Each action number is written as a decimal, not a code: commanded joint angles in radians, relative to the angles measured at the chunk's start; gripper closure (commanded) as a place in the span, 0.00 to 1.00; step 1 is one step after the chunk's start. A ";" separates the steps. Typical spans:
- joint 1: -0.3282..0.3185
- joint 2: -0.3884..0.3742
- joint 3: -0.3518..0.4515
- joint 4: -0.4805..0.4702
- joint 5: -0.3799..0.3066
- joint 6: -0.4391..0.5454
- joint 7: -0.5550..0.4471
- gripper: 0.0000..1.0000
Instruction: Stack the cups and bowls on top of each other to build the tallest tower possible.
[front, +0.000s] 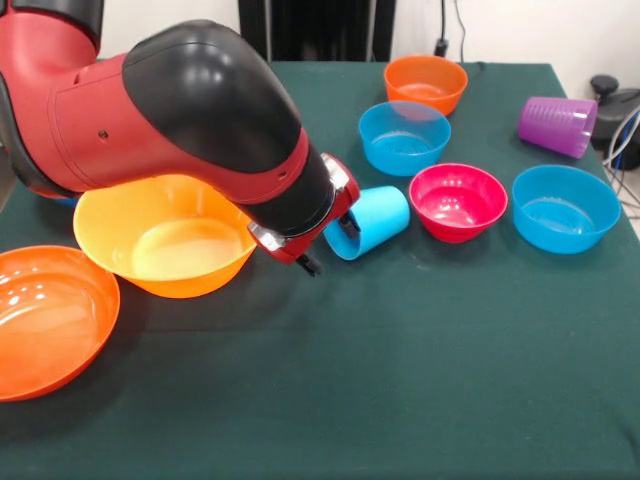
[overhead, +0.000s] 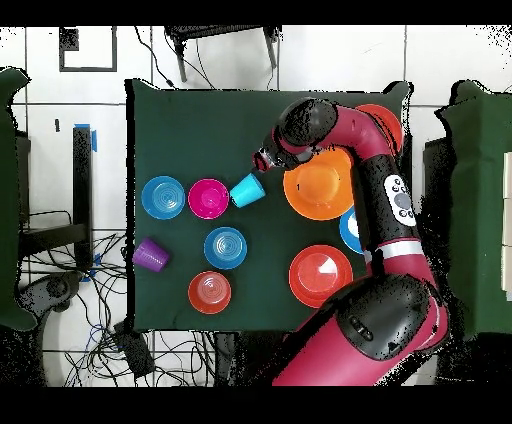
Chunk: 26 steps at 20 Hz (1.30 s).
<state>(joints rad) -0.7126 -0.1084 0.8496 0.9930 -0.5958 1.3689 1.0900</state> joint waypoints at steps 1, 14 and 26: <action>0.019 0.011 -0.073 0.040 -0.057 0.061 -0.292 0.00; 0.034 -0.020 -0.072 0.062 -0.034 0.103 -0.239 0.00; -0.036 -0.036 -0.076 0.172 -0.031 0.039 -0.225 0.00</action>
<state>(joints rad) -0.7271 -0.1456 0.8483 1.0658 -0.5952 1.3990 1.0900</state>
